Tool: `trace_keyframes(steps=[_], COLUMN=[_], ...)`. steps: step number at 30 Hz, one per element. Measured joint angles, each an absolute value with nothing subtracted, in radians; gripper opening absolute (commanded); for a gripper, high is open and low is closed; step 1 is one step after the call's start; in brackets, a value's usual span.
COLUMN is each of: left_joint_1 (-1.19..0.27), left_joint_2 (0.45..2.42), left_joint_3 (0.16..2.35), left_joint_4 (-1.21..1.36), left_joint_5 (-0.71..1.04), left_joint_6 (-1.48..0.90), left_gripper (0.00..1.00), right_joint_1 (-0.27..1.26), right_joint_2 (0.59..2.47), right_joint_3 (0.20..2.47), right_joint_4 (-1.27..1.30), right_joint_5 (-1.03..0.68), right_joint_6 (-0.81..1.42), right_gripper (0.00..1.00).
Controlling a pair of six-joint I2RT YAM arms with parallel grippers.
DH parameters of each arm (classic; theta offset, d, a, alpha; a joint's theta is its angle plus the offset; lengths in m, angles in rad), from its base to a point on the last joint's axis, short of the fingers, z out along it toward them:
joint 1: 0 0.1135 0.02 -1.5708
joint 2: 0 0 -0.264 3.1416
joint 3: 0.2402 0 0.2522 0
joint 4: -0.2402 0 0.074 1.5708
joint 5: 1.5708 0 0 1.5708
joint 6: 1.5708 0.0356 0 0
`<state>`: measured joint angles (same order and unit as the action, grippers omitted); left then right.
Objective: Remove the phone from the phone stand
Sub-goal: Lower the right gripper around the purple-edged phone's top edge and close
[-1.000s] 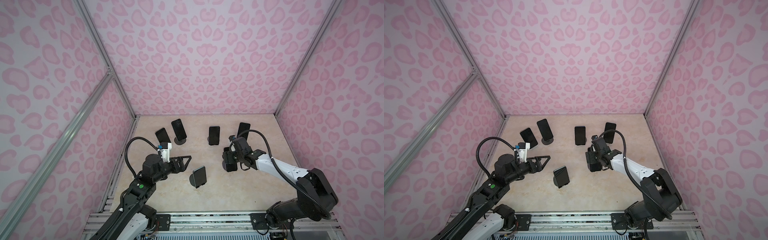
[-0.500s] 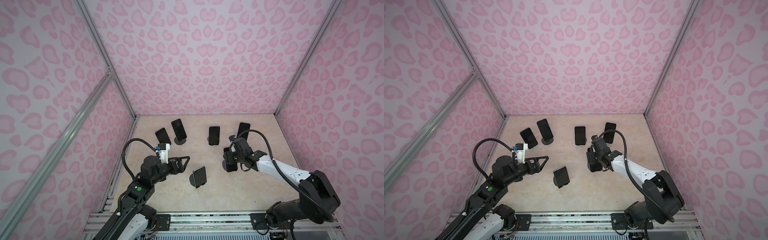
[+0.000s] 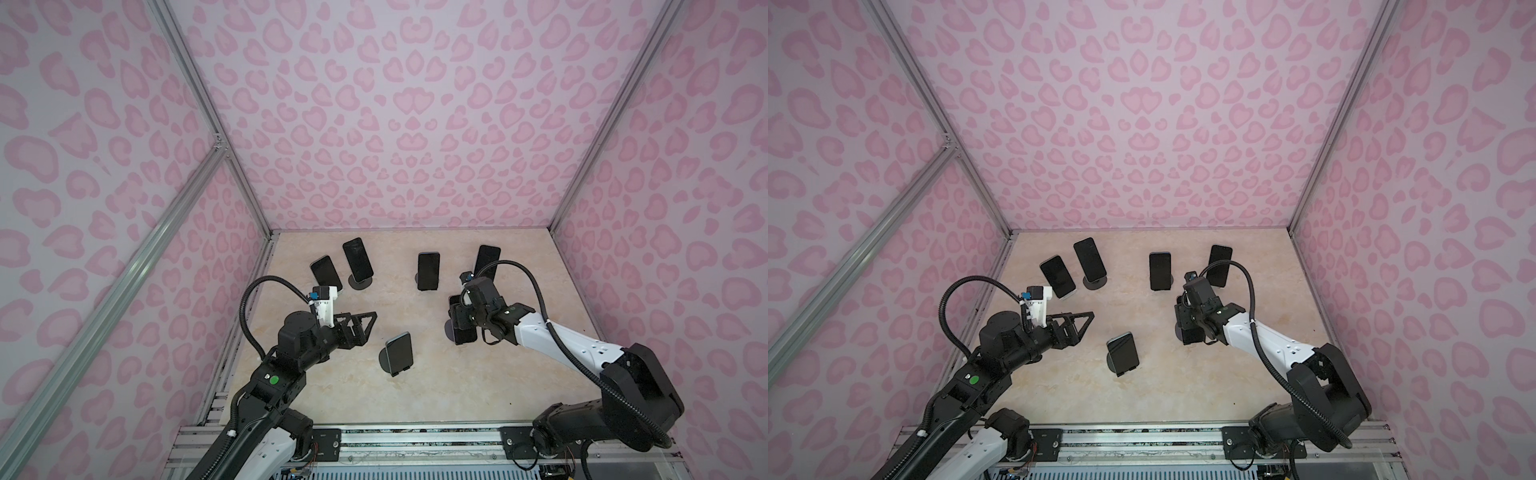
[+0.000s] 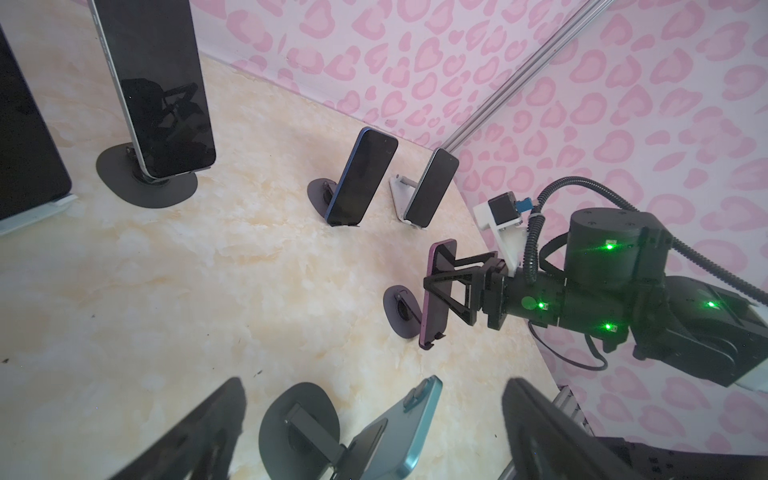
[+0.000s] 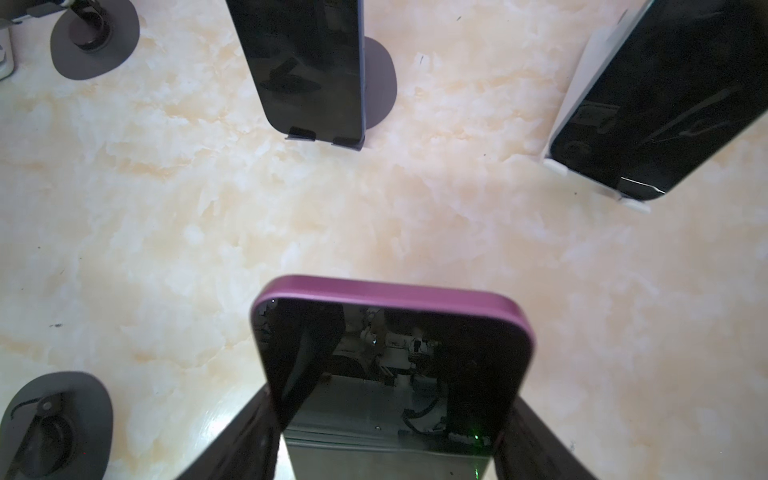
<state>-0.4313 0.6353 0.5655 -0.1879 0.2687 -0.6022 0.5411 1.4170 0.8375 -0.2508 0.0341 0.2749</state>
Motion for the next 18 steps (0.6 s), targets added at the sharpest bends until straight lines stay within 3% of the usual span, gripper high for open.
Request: trace_keyframes(steps=[18], left_joint_1=[-0.431], left_joint_2=[0.63], left_joint_3=[0.565], left_joint_4=[-0.189], left_joint_5=[0.264], left_joint_6=[-0.602], left_gripper=[1.0], right_joint_1=[0.558], right_joint_2=[1.356], right_joint_3=[0.833], right_joint_4=[-0.261], right_joint_5=[0.06], right_joint_6=[0.286], right_gripper=[0.69])
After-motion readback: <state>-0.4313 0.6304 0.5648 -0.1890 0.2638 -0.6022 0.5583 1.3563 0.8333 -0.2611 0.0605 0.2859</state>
